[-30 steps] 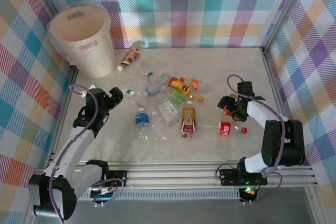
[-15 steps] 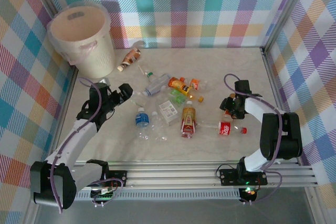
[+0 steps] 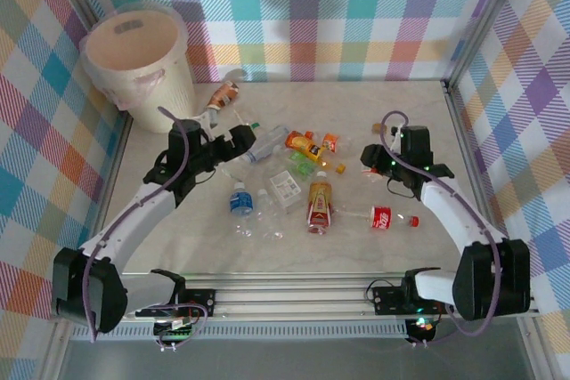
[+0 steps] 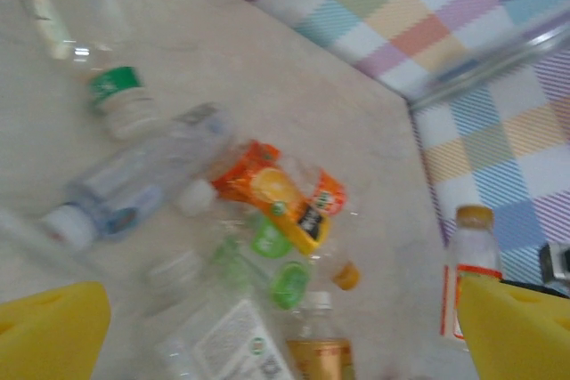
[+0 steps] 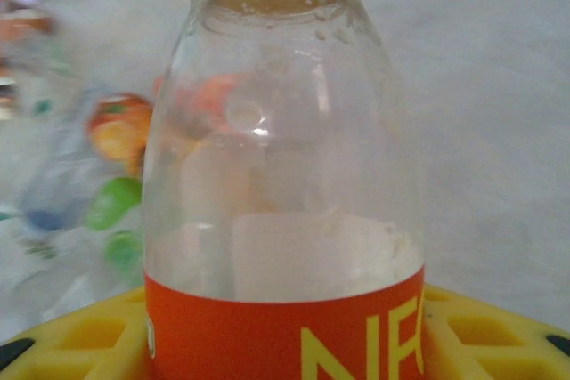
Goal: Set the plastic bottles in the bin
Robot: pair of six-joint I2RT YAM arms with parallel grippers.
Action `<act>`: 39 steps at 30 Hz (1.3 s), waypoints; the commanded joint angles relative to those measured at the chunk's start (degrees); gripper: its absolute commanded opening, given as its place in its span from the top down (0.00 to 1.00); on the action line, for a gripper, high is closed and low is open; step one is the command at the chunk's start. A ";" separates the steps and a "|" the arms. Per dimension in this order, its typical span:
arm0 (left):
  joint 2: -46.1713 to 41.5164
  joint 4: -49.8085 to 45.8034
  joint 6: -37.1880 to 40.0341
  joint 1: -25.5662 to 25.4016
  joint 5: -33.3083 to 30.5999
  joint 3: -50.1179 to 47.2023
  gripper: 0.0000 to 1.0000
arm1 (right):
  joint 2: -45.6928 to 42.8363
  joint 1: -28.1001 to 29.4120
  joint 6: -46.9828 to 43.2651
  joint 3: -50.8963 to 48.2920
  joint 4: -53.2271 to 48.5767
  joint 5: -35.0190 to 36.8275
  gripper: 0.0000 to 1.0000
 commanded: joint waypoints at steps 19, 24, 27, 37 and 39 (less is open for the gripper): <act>14.10 2.66 -1.83 -14.15 7.81 19.15 0.00 | 3.88 19.00 -12.09 8.49 17.52 -24.36 0.60; 17.17 0.68 -3.44 -15.52 7.16 22.15 0.08 | 5.20 21.99 -13.48 10.11 18.87 -23.58 0.60; 18.44 -2.55 -2.54 -16.27 6.40 24.19 0.24 | 5.85 23.17 -14.93 10.85 18.03 -21.96 0.60; 17.88 -7.68 -0.29 -16.35 -0.02 24.27 0.50 | 5.08 23.48 -16.71 10.52 16.97 -21.86 0.40; 17.16 -9.23 0.56 -16.28 -4.39 23.97 0.53 | 4.21 23.48 -18.98 10.99 14.21 -20.84 0.25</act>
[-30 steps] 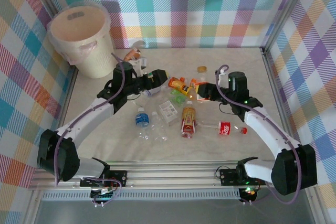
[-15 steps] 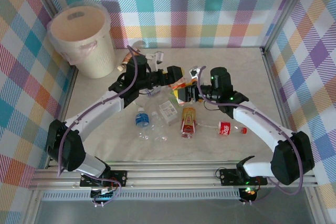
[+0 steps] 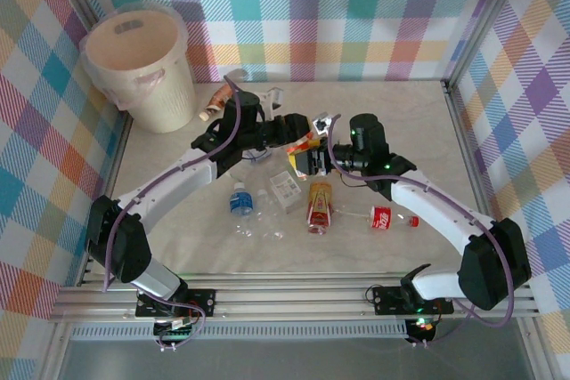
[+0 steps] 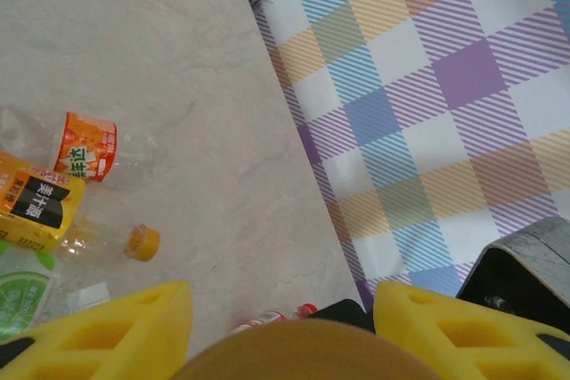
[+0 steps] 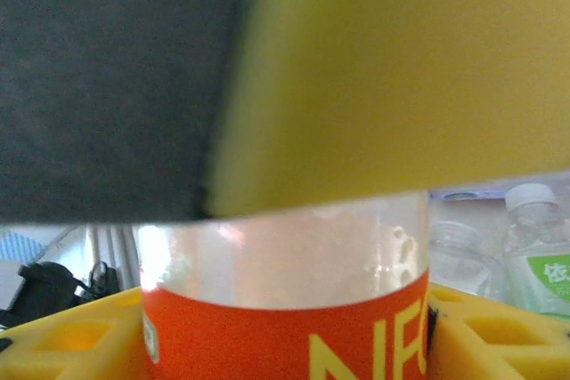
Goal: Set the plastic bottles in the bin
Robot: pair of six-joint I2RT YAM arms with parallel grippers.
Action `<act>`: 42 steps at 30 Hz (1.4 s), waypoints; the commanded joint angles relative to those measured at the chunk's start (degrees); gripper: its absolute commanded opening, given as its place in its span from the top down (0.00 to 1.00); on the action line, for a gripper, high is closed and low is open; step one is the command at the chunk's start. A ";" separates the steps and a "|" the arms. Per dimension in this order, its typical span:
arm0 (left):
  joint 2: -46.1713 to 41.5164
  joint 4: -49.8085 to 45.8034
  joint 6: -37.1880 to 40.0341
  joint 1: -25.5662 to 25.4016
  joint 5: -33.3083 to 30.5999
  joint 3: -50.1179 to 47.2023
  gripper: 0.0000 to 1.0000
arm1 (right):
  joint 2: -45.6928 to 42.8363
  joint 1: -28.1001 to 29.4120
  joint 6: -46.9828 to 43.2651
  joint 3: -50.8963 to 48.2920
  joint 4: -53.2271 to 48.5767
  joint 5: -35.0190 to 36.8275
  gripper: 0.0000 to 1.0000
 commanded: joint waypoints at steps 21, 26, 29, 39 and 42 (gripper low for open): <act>-14.65 -6.59 15.70 8.65 -41.50 1.20 0.57 | -12.11 0.60 0.36 -0.59 -5.32 39.93 0.00; -11.95 -2.13 20.81 14.30 -42.49 8.65 0.58 | -11.38 0.63 1.20 -0.43 -5.66 44.20 0.00; -7.66 1.57 25.02 17.82 -44.63 14.93 0.59 | -11.36 0.62 2.09 0.27 -6.31 44.75 0.00; 9.03 10.87 26.67 31.45 -48.96 31.26 0.60 | -14.17 0.62 6.75 -2.20 -8.72 45.71 0.00; 13.01 16.13 28.74 32.73 -51.72 33.92 0.60 | -14.01 0.62 8.64 -2.79 -8.90 45.54 0.00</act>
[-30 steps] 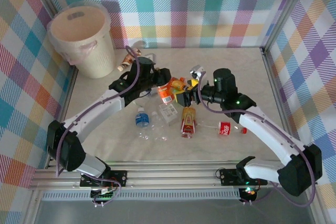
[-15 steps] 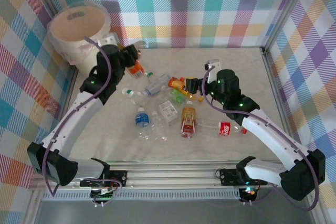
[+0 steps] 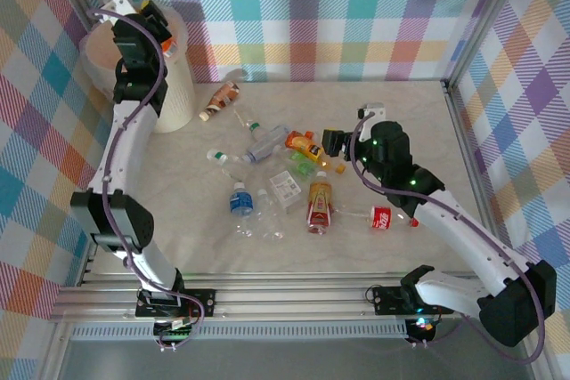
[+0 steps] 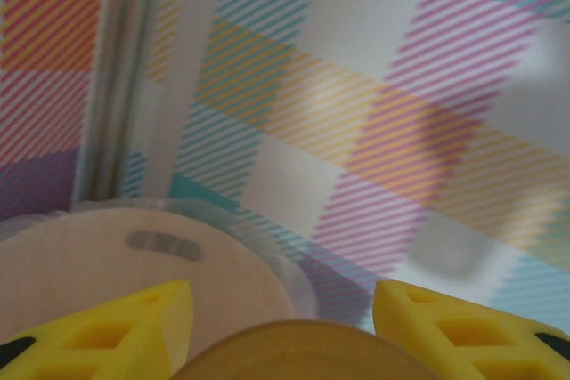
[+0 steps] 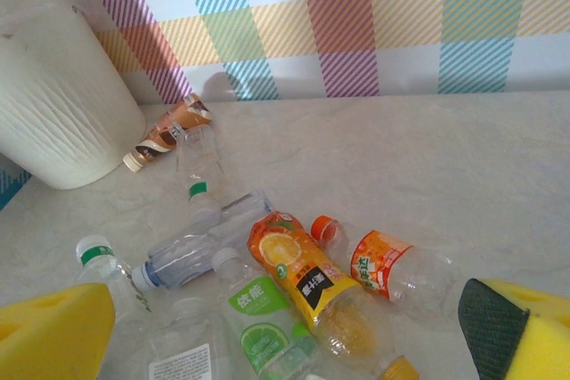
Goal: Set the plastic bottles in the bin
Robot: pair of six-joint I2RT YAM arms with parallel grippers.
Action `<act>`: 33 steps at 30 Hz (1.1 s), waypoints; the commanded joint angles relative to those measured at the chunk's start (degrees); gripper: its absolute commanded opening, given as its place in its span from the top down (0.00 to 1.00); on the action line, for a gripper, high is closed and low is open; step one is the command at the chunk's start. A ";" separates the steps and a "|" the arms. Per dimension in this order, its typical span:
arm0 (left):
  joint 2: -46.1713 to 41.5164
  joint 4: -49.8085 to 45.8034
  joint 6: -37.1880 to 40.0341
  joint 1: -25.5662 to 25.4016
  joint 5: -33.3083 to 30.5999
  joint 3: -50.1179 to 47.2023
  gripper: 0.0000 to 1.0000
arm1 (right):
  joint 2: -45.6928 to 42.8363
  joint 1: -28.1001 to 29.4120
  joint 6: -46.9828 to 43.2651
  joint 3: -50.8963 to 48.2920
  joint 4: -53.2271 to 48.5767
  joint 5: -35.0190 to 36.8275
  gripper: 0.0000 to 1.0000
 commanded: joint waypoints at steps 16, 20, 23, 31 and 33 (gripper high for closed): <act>27.69 -17.31 -6.44 8.07 5.12 34.75 0.59 | -0.26 0.23 3.52 -0.56 -2.69 1.76 0.00; 29.85 -19.53 -5.35 9.02 13.51 36.83 0.59 | 0.30 0.24 3.07 -0.17 -2.95 1.82 0.00; 31.88 -27.94 -8.63 9.89 19.02 41.59 0.58 | 0.92 0.23 2.98 -0.02 -3.16 1.90 0.00; 29.74 -42.48 -11.46 10.15 26.02 44.97 0.58 | 3.16 0.23 2.18 1.43 -4.36 0.97 0.00; 28.93 -43.39 -12.14 10.15 29.19 44.87 0.58 | 3.74 0.18 2.37 1.81 -4.31 0.34 0.00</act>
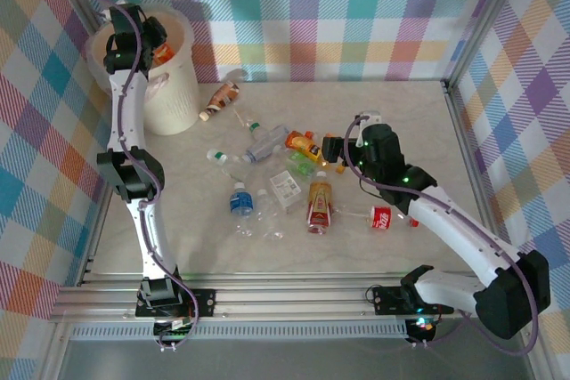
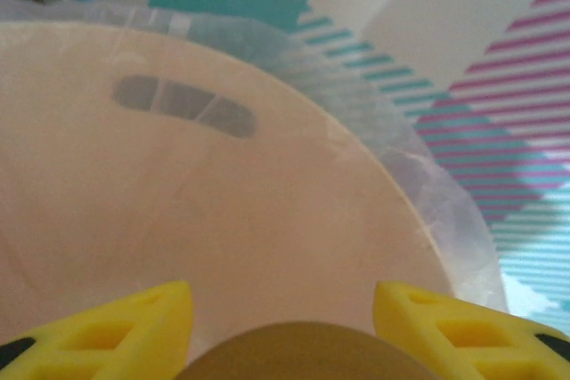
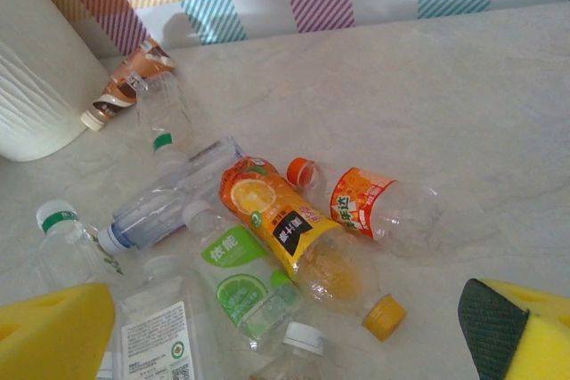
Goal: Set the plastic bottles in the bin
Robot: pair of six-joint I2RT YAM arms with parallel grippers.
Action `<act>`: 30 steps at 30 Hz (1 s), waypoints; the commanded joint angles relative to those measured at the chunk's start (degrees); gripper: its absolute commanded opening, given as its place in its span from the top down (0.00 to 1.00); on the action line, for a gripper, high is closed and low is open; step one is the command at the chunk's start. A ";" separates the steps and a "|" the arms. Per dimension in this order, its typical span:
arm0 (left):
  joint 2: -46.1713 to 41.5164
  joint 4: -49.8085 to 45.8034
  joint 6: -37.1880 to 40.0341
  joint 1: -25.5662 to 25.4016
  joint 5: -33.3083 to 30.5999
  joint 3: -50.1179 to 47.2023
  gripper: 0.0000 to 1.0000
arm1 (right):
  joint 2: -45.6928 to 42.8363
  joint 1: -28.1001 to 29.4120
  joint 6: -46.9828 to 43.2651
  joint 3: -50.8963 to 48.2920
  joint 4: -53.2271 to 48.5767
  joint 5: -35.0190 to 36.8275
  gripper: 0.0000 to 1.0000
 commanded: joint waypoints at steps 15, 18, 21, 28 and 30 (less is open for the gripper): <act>-1.20 -8.07 -6.40 -2.17 17.00 0.33 0.52 | 2.38 0.23 0.87 2.84 -0.43 -3.39 0.00; 0.58 -5.26 -6.01 -2.63 19.95 0.35 0.46 | 2.27 0.23 0.81 2.76 -0.87 -3.27 0.00; 1.77 -2.35 -6.54 -2.77 22.19 0.28 0.42 | 2.45 0.24 0.61 2.76 -1.07 -3.05 0.00; 4.08 2.76 -9.19 -2.77 25.45 0.35 0.36 | 2.69 0.23 0.91 2.63 -1.45 -3.14 0.00; 4.68 3.88 -9.31 -2.81 27.13 0.33 0.32 | 2.80 0.23 0.85 2.49 -1.53 -3.12 0.00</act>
